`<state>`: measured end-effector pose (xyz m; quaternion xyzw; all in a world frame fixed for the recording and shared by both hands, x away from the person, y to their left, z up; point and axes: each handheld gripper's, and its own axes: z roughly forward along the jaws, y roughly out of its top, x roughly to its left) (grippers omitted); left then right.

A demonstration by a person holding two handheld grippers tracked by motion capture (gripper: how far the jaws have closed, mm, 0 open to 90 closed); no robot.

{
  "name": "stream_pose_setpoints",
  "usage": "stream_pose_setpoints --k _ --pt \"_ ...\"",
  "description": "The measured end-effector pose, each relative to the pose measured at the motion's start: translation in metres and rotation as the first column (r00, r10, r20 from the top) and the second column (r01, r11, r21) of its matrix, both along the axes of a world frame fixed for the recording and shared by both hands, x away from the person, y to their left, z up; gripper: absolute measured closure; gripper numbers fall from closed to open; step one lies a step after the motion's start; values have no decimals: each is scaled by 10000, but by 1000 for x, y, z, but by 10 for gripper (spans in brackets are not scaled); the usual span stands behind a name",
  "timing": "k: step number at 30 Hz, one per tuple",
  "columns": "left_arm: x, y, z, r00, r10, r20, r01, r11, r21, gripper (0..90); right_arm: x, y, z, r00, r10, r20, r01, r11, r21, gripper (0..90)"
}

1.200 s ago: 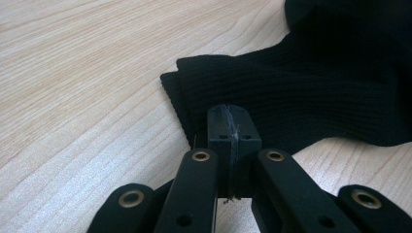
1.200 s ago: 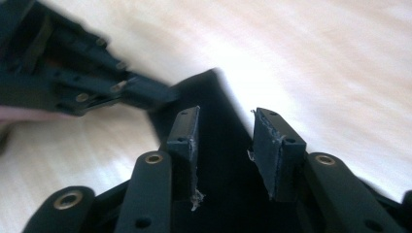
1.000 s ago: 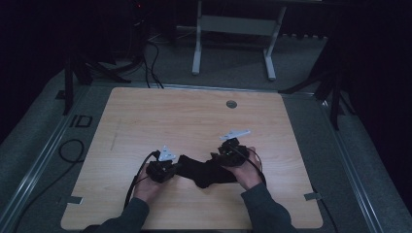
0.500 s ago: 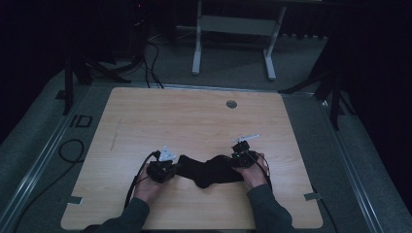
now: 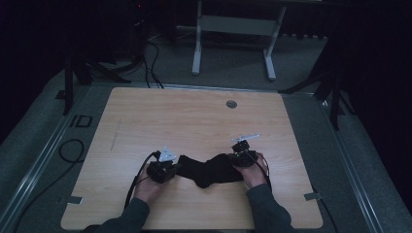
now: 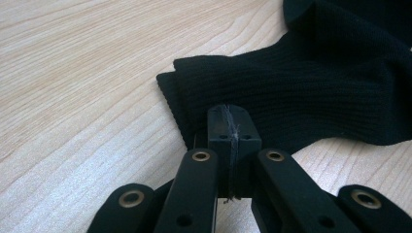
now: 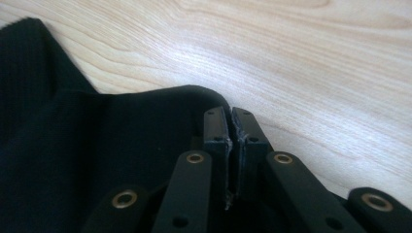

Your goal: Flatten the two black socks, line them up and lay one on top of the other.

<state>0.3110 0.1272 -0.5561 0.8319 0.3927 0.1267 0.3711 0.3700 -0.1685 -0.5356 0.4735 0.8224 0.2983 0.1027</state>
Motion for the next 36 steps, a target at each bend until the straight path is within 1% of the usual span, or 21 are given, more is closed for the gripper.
stream_pose_setpoints --k 1,2,3,4,5,6,10,11,16,17,21,22,27,34,36 --pt "0 0 0 10000 -2 0 2 10000 -12 900 -3 -1 5 9999 24 166 -24 10000 13 860" --pt "0 0 0 10000 -1 -2 1 10000 -16 900 -3 -1 5 9999 24 166 -24 10000 13 860" --pt "0 0 0 10000 -20 0 20 10000 5 900 -7 -4 10 9994 28 332 -29 10000 42 860" --pt "0 0 0 10000 -23 -2 23 10000 -1 900 -7 -4 10 9994 28 332 -29 10000 42 860" --pt "0 0 0 10000 -23 2 23 10000 -5 900 -11 -7 15 9989 1 468 -10 9998 179 860" --pt "0 0 0 10000 -21 3 21 10000 -11 900 -11 -7 15 9989 1 468 -10 9998 179 860" --pt "0 0 0 10000 -11 9 11 10000 -12 900 -18 -14 24 9969 -76 782 53 9995 296 860" --pt "0 0 0 10000 3 16 -3 10000 -28 900 -22 -18 27 9962 -138 857 104 9991 399 859" --pt "0 1 -1 10000 6 -2 -6 10000 -47 900 -29 -25 32 9943 -290 1028 243 9987 459 860" --pt "0 1 -1 10000 5 -2 -5 10000 -52 900 -32 -29 33 9934 -344 1092 289 9983 515 859" --pt "0 1 -1 10000 -21 -14 21 10000 -40 900 -34 -35 34 9926 -441 1130 388 9981 486 859" --pt "0 1 -1 10000 -18 -12 18 10000 -38 900 -36 -39 33 9923 -544 1113 493 9976 481 859" --pt "0 0 -1 10000 -4 8 4 10000 -27 900 -40 -48 30 9923 -701 1018 658 9968 445 859" --pt "0 -1 -1 10000 -20 -15 19 10000 -85 900 -43 -63 24 9909 -1039 856 993 9935 557 859" --pt "0 -1 0 10000 -76 -27 76 10000 -32 900 -44 -66 23 9905 -1114 801 1066 9924 622 859"
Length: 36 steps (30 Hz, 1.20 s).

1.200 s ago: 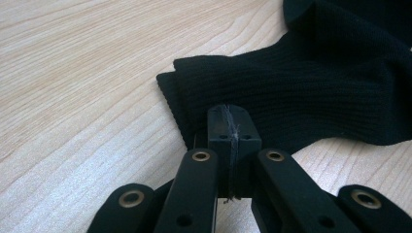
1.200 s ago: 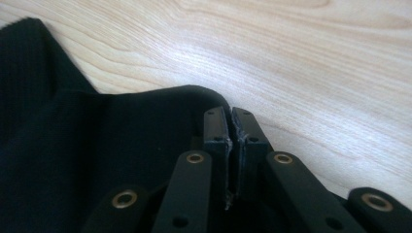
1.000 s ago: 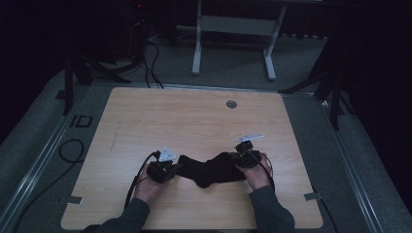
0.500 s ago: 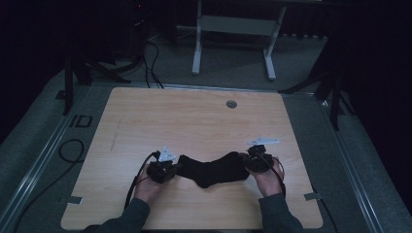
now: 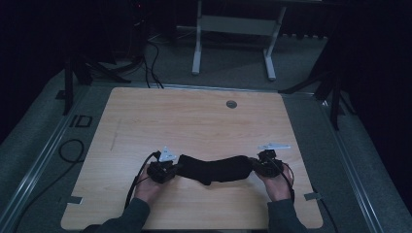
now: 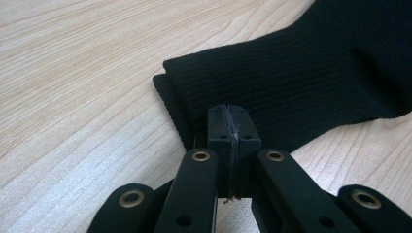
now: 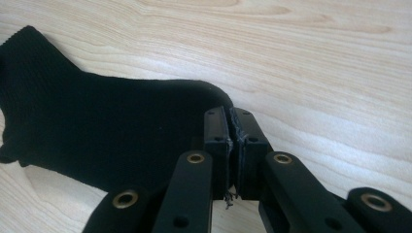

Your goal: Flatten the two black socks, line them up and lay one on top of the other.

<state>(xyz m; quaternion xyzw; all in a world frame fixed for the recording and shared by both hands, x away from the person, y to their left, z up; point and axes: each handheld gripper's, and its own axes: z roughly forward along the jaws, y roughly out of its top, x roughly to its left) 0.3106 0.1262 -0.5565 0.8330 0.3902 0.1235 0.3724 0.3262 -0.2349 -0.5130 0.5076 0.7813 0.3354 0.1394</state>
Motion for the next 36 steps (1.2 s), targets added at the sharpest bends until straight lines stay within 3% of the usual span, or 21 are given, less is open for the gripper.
stream_pose_setpoints --k 7,9,11,13,15,16,20,26,30,34,36 --pt "0 0 0 10000 -14 6 14 10000 2 900 1 0 -10 9999 19 -138 -19 10000 1 840" --pt "0 -1 0 10000 -12 14 12 10000 -2 900 4 0 -17 9993 12 -361 -10 10000 39 759" --pt "0 -1 0 10000 -22 45 22 10000 17 900 6 -2 -20 9992 -51 -388 58 9998 179 614" --pt "0 -1 0 10000 -20 57 20 10000 15 900 6 -7 -16 9998 -96 -180 108 9976 687 555" --pt "0 -1 0 10000 -15 63 15 10000 13 900 6 -9 -14 9999 -127 -65 132 9966 815 537" --pt "0 -1 0 10000 -16 63 16 10000 20 899 4 -13 -8 9991 -288 309 258 9951 953 500" --pt "0 -1 1 10000 -59 34 60 10000 -75 878 4 -19 -6 9977 -511 447 461 9933 1058 475" --pt "-1 2 6 9995 -287 112 293 9978 -601 727 5 -21 -8 9979 -540 371 501 9938 995 471" --pt "-1 9 12 9993 -63 365 99 9951 -982 646 6 -24 -9 9975 -595 382 557 9941 933 470" --pt "-1 15 15 9987 163 475 -110 9938 -1103 591 6 -26 -10 9970 -665 392 627 9940 892 470" --pt "1 20 16 9970 586 511 -526 9923 -1123 574 7 -28 -10 9962 -768 423 731 9940 819 470"
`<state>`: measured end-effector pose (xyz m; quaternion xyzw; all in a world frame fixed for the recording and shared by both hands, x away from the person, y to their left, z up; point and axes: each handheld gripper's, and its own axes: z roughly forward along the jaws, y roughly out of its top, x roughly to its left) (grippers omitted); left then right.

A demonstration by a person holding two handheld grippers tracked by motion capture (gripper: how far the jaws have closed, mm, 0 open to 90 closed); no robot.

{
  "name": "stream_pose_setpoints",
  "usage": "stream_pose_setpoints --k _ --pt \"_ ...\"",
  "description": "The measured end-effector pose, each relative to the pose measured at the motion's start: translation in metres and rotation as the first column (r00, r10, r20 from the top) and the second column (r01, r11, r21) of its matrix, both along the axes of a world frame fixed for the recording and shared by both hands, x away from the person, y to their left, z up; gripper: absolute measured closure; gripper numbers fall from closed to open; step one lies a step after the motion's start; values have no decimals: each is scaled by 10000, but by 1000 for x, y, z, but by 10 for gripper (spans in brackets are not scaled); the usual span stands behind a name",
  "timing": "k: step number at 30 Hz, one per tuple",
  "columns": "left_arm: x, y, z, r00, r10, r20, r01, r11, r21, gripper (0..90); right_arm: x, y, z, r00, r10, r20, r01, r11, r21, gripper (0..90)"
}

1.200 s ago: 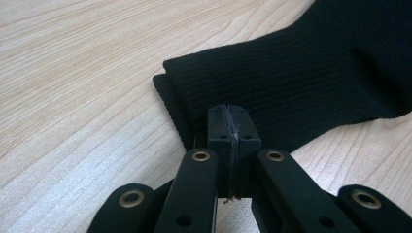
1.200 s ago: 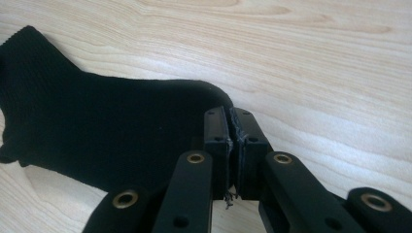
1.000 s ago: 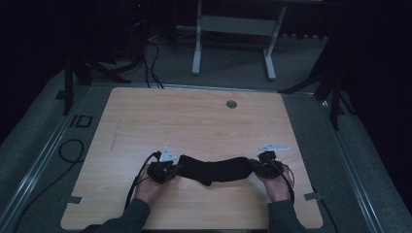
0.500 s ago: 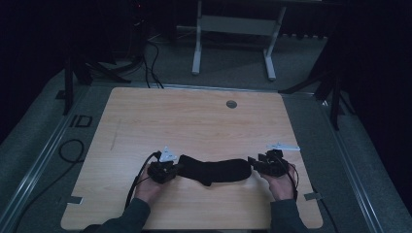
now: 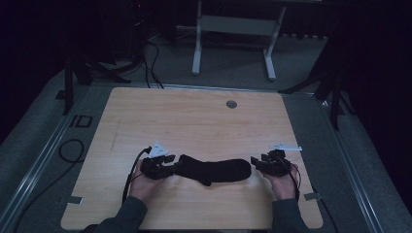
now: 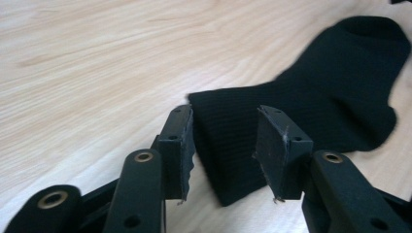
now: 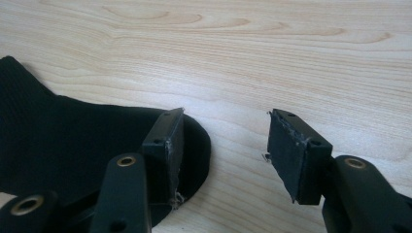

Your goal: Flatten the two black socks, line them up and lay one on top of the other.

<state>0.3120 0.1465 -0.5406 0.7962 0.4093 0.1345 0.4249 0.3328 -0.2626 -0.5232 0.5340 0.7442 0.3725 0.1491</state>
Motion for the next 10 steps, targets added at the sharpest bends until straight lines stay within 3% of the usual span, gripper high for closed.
stream_pose_setpoints --k 7,10 --pt "5 7 -2 9980 627 -31 -625 9973 380 567 1 -7 -1 9998 -221 -2 221 9997 92 470" --pt "7 9 -4 9936 1129 -68 -1122 9913 688 567 4 -14 -5 9983 -575 118 577 9982 -172 466"
